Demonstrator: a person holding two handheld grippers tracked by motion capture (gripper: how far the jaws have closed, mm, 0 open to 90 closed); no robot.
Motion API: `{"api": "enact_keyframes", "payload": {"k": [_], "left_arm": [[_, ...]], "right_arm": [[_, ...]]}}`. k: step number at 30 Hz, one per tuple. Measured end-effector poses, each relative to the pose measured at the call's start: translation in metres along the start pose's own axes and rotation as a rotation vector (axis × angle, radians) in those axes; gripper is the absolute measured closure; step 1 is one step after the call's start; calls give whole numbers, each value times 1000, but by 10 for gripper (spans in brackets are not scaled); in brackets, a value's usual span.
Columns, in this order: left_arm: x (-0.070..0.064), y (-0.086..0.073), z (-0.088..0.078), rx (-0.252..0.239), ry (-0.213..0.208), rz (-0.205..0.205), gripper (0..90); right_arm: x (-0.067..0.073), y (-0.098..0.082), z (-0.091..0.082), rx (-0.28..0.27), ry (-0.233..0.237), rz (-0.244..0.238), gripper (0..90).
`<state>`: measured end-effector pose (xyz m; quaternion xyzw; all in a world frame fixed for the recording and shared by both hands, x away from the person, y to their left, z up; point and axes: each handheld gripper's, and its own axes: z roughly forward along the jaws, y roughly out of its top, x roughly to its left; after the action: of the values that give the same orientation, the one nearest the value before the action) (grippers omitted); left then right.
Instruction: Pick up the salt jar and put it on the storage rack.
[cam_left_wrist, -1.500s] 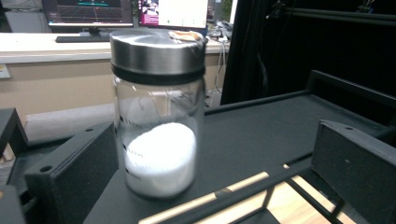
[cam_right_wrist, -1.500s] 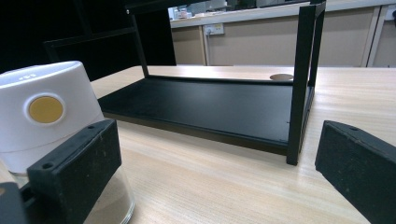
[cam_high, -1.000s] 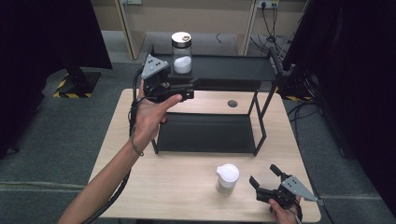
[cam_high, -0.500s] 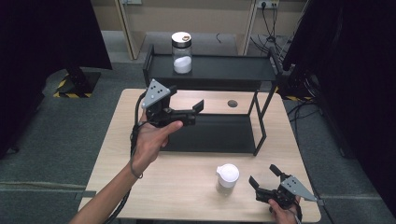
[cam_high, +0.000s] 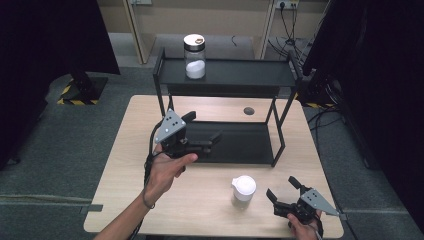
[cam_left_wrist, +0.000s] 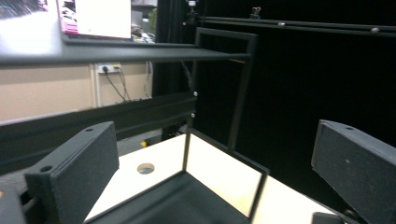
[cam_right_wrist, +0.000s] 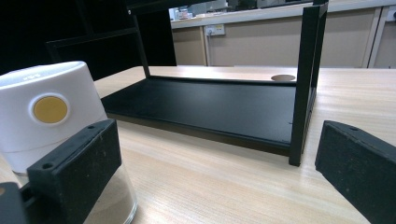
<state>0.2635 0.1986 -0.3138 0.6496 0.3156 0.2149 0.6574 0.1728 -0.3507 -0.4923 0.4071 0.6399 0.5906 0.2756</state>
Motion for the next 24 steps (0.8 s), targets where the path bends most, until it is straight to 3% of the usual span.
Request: {"api": "enact_keyframes", "payload": {"k": [6, 16, 20, 24], "left_arm": [[-1, -17, -2, 6, -23, 8, 0], [2, -47, -6, 29, -30, 4, 0], [5, -58, -8, 32, -37, -15, 0], [5, -68, -11, 37, -36, -4, 0]], "right_arm": [[0, 0, 0, 0, 0, -1, 6], [1, 0, 0, 1, 3, -3, 6], [0, 0, 0, 0, 2, -1, 6], [0, 0, 0, -1, 4, -2, 6]]}}
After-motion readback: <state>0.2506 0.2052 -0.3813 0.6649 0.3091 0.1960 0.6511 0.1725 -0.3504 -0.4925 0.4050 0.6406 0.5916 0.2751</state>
